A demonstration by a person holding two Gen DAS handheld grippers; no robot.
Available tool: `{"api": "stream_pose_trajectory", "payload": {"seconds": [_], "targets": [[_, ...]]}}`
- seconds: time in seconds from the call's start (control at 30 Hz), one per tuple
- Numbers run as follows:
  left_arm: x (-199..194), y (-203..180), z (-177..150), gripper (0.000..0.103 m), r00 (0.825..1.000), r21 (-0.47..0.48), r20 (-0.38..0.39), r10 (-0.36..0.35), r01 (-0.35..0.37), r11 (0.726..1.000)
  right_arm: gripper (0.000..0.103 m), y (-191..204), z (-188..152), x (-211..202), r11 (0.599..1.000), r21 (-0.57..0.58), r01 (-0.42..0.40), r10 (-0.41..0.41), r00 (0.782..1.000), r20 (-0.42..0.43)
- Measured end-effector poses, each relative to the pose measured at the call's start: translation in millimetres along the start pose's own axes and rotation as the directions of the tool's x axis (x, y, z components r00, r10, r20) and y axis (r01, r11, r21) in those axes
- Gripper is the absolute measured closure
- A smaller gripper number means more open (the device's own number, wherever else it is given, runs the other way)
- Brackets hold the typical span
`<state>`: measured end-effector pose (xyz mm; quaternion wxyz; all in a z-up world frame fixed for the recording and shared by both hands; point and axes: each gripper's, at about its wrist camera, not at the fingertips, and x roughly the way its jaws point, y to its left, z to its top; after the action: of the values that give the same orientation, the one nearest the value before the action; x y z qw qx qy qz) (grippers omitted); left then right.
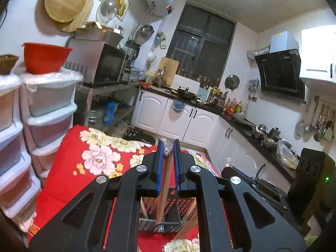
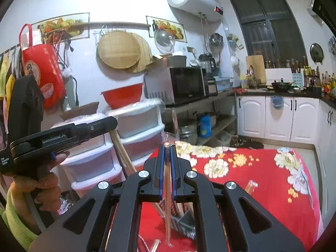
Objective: Organize utensils
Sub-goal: 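Lift both held chopsticks and lower them into the caddy compartments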
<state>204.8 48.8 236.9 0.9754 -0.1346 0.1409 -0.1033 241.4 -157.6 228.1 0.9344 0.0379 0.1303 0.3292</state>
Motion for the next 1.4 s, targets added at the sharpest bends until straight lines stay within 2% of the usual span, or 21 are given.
{"api": "stream_pose_trajectory", "payload": {"seconds": [0.33,0.63,0.93,1.1,1.4], "targets": [[10,-12,29,0.099,0.999,0.041,0.035,0.011,-0.012,0.999,0.097,-11,32,28,0.999,0.006,0.036,-0.036,0.999,0.033],[40,-4,39,0.099,1.0,0.025,0.008,0.01,-0.01,1.0,0.097,-28,39,47,0.996,0.04,0.083,-0.085,0.996,0.033],[73,21,30,0.099,1.0,-0.025,-0.018,0.02,-0.021,0.999,0.097,-29,30,65,0.993,0.027,0.115,-0.115,0.993,0.008],[86,29,21,0.099,0.998,-0.014,-0.018,0.053,-0.053,0.998,0.097,-27,20,79,0.99,0.011,0.141,-0.14,0.99,-0.019],[105,45,4,0.099,0.998,-0.049,-0.057,0.04,-0.043,0.998,0.097,-30,4,91,0.987,0.002,0.161,-0.16,0.985,-0.057]]}}
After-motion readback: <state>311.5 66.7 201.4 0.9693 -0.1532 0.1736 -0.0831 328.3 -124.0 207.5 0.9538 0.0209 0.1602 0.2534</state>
